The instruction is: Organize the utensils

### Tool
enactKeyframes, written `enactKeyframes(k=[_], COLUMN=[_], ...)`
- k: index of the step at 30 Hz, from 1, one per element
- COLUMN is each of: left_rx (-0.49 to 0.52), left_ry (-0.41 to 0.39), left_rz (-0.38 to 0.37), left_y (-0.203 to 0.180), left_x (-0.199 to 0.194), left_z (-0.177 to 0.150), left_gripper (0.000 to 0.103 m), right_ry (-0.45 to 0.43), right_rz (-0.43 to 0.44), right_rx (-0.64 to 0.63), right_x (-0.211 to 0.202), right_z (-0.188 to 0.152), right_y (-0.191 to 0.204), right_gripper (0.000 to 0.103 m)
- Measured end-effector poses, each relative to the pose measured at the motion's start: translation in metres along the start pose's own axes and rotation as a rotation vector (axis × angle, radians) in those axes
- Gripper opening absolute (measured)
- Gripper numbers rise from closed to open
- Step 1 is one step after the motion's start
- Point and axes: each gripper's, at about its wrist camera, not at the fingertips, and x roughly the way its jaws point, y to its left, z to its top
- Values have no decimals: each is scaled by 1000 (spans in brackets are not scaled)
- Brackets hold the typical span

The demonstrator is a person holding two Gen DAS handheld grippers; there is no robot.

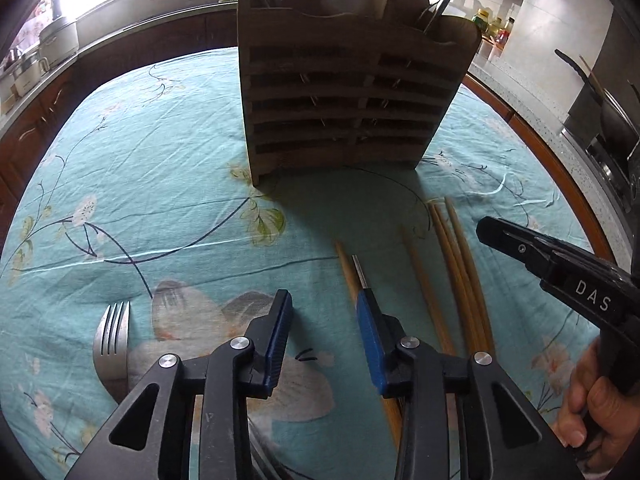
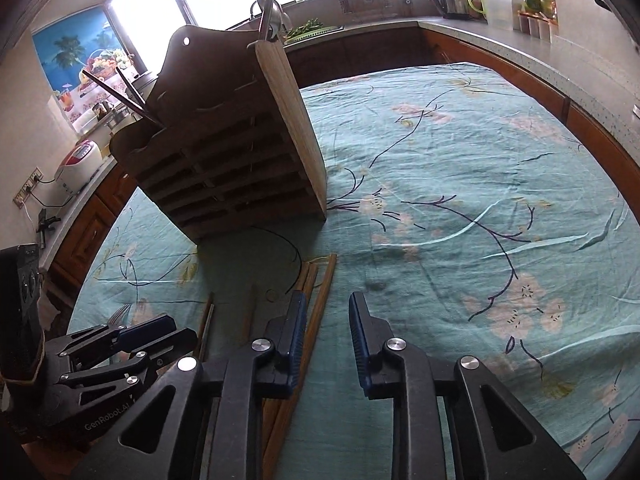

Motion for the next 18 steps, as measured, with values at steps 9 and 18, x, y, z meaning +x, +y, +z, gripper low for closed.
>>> enactKeyframes(k=[9,18], left_rx=[72,-33], left_ry=[19,29], left_rz=[39,-90], left_y=[-5,7], left_x=[3,-1], left_z=[-3,3], left_gripper=[28,24], right_ry=[41,60], right_rz=[-68,-98], right_rx=[-97,-193], right_x=[17,25], right_z=[-2,1], right_y=[13,20], right_gripper=[21,15])
